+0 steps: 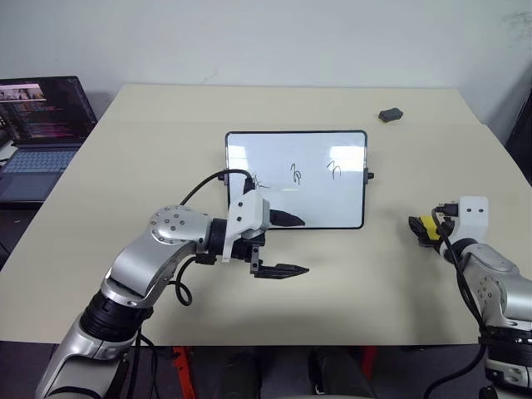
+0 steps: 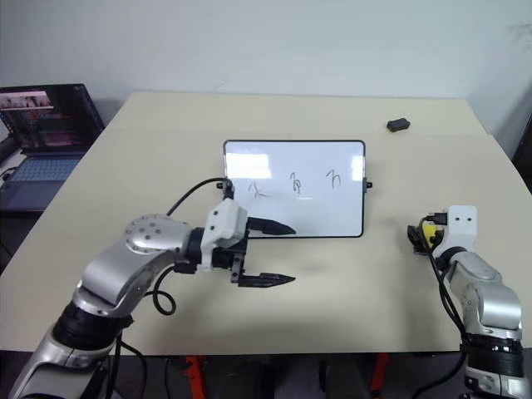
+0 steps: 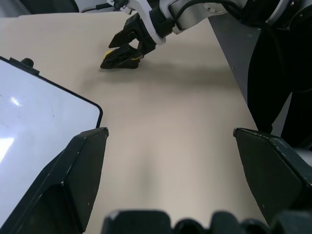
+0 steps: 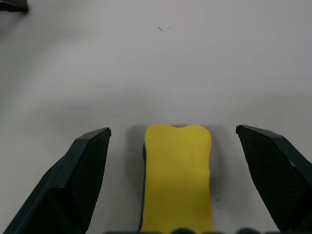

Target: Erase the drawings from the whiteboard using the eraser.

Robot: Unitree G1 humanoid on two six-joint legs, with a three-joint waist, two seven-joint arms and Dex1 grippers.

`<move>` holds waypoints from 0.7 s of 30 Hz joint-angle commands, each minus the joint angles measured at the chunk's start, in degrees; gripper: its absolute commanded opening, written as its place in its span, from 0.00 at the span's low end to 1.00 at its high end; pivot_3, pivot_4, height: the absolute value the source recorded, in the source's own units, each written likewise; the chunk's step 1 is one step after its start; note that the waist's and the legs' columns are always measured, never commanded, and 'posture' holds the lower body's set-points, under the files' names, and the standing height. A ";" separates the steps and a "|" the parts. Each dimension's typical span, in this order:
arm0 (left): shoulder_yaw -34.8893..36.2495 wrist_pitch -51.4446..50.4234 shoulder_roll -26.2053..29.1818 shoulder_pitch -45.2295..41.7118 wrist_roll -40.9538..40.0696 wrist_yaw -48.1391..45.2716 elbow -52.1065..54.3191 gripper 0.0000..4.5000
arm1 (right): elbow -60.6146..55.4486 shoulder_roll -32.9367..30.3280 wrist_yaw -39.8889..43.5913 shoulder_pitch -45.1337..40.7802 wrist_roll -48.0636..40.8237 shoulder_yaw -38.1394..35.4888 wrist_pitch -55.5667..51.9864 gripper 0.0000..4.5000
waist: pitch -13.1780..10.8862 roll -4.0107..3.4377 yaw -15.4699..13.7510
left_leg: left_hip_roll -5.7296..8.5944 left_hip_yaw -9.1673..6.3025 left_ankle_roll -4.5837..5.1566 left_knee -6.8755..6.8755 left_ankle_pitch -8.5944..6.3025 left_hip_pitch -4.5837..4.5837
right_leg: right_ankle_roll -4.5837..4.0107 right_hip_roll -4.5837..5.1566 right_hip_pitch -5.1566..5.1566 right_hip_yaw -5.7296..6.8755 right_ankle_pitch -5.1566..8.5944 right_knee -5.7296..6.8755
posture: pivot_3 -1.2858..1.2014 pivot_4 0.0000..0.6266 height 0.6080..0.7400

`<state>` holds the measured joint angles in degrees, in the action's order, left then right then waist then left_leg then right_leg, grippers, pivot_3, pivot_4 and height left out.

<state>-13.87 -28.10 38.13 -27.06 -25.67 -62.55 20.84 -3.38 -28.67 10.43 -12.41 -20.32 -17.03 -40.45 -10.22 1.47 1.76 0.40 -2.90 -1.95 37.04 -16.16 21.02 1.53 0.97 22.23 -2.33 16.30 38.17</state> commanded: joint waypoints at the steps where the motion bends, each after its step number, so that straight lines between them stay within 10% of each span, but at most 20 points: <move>1: 2.20 0.18 0.48 0.29 -0.60 0.30 1.56 1.00 | -0.53 -0.18 0.73 -1.17 -0.07 -1.79 1.50 1.00 | 0.00 0.00 0.00 | 0.00 -0.01 0.00 0.00 0.00 0.00 | 0.00 0.00 0.00 0.00 0.00 0.00 | 0.52 0.24 1.00; 10: 2.68 0.15 0.86 0.93 -0.71 0.48 1.55 1.00 | 0.49 0.55 1.61 -1.12 -1.18 -3.26 1.01 1.00 | 0.00 0.00 -0.01 | 0.00 0.00 0.00 0.01 0.00 0.00 | 0.00 0.00 0.00 0.00 0.00 0.00 | 0.52 0.24 1.00; 21: 2.89 0.31 1.40 1.14 -0.55 0.42 1.01 1.00 | 1.32 1.71 1.99 -1.04 -1.13 -3.40 0.73 0.29 | 0.00 0.00 0.01 | 0.00 0.00 0.00 0.02 0.00 -0.01 | 0.00 0.00 0.00 0.00 0.00 0.03 | 0.52 0.24 1.00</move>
<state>-13.02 -28.23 39.08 -25.80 -25.74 -62.01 20.84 -1.79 -26.95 12.37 -12.68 -21.11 -19.15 -40.33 -10.22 1.46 1.77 0.40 -2.90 -1.95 37.07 -16.16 21.02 1.53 0.97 22.22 -2.33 16.30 38.20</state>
